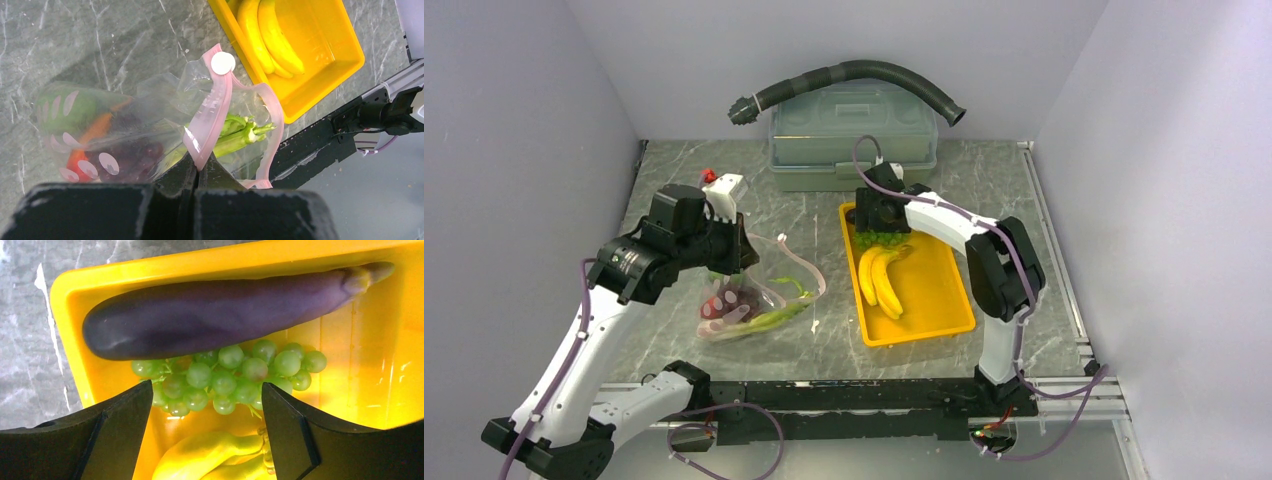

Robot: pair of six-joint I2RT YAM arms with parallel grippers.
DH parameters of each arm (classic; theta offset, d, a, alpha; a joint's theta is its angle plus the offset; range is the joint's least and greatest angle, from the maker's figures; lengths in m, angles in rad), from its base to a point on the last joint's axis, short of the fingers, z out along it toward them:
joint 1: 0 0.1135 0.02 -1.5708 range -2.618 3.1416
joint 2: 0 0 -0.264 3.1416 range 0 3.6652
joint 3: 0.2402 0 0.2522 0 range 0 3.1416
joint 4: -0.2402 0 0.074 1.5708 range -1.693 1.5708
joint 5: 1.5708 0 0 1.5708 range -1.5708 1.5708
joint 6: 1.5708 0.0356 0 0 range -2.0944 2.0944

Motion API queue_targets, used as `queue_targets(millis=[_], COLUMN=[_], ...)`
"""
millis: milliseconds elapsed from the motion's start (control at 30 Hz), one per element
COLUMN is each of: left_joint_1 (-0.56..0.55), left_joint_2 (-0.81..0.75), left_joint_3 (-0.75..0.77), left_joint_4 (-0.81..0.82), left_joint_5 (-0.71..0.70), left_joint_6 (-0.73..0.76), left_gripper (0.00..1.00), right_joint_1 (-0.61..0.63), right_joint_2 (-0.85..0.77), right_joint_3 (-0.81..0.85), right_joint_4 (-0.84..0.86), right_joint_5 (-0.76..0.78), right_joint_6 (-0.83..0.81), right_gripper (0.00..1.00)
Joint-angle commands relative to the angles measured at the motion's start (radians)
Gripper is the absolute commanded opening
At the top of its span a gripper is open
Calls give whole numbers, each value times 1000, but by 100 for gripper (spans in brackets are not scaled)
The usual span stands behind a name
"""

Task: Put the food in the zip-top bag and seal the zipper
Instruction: Pick up the fake fruit from the bin.

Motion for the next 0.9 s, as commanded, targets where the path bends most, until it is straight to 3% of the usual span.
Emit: queue_targets(millis=[0, 400, 867], left_joint_1=[-2, -3, -3], left_joint_2=[-25, -34, -50], left_joint_3=[8, 16, 34], left_joint_4=[21, 7, -12], left_joint_5=[2, -7, 4], left_joint_6=[21, 16, 4], left_gripper=[0, 0, 0], right_joint_1=[-10, -11, -11], right_joint_2=[36, 117, 86], right_joint_3=[45, 35, -35], right_joint_4=[29, 48, 51], right_joint_5=[19, 31, 68], right_joint_6=[60, 112, 85], right_gripper=[82, 70, 0])
